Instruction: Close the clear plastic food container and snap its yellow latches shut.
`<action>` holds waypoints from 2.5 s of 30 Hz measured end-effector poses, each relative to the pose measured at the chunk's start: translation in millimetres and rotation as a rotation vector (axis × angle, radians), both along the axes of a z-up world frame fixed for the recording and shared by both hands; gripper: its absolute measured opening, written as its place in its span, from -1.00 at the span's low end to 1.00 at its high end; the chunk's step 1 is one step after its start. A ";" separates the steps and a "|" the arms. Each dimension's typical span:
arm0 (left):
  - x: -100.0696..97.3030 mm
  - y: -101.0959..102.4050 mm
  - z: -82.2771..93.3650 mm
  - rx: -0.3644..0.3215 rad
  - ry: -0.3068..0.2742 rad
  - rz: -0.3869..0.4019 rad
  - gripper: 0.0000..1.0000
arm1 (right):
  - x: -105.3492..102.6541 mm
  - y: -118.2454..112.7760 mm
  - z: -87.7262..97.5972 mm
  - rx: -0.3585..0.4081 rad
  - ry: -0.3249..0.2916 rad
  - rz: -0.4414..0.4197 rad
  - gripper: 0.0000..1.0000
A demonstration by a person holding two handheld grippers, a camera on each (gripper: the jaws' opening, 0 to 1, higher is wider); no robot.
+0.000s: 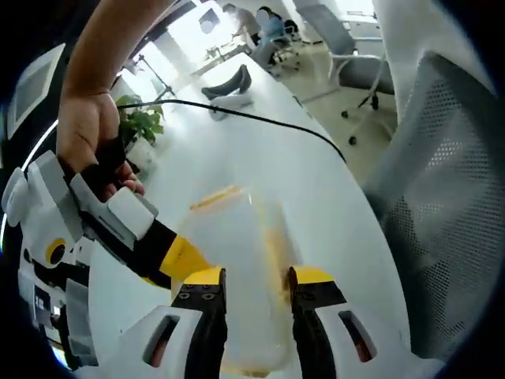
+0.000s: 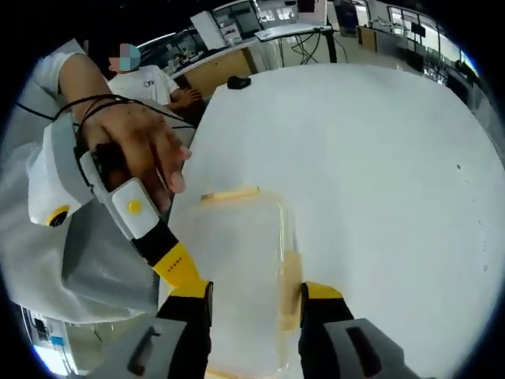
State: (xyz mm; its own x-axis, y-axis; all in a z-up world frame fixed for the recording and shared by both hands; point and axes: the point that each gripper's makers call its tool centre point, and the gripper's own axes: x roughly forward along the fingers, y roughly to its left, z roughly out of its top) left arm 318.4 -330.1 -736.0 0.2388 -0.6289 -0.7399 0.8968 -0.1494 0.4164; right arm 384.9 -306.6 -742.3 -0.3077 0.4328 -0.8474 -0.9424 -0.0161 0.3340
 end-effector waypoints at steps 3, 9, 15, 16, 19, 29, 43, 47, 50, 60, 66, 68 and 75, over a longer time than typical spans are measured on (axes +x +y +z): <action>0.4 0.1 -0.1 -0.002 0.005 0.005 -0.43 | -0.9 0.2 -0.3 -0.004 0.002 -0.002 -0.18; 1.4 -0.5 -0.9 0.005 -0.005 0.018 -0.46 | -1.7 0.5 -1.2 -0.018 -0.008 0.003 -0.20; 2.3 -0.3 -1.7 0.017 -0.005 0.032 -0.51 | -2.5 0.4 -2.4 -0.014 0.003 -0.003 -0.25; 2.8 -0.6 -1.6 0.021 0.001 0.040 -0.51 | -2.6 0.6 -2.4 -0.014 0.002 -0.004 -0.25; 5.1 -1.1 -1.8 0.028 -0.002 0.055 -0.53 | -2.4 -0.6 -3.0 -0.020 -0.008 0.003 -0.28; 5.3 -2.3 5.6 0.001 -0.029 0.057 -0.67 | -2.3 2.0 -3.9 -0.032 -0.012 -0.008 -0.30; 1.5 -2.4 1.1 0.005 0.016 0.060 -0.57 | -4.2 1.0 -2.5 -0.032 -0.008 -0.004 -0.25; 2.1 -3.4 4.6 -0.017 0.065 0.073 -0.54 | -4.2 3.2 -1.8 -0.029 0.008 -0.061 -0.20; 1.1 -3.6 5.3 -0.029 0.077 0.072 -0.54 | -4.9 3.2 -0.3 -0.025 -0.002 -0.082 -0.18; -0.4 -9.8 15.7 -0.069 0.113 0.087 -0.43 | 8.1 0.5 16.2 0.011 -0.105 -0.112 -0.36; 5.4 -3.1 21.4 -0.095 0.176 0.168 -0.32 | 6.5 -0.6 27.0 0.032 -0.147 -0.125 -0.36; 7.7 -2.0 23.8 -0.109 0.191 0.189 -0.33 | 6.0 -1.1 30.7 0.040 -0.169 -0.129 -0.37; 11.4 3.0 25.8 -0.101 0.217 0.211 -0.32 | 8.7 -6.7 43.1 0.066 -0.218 -0.152 -0.37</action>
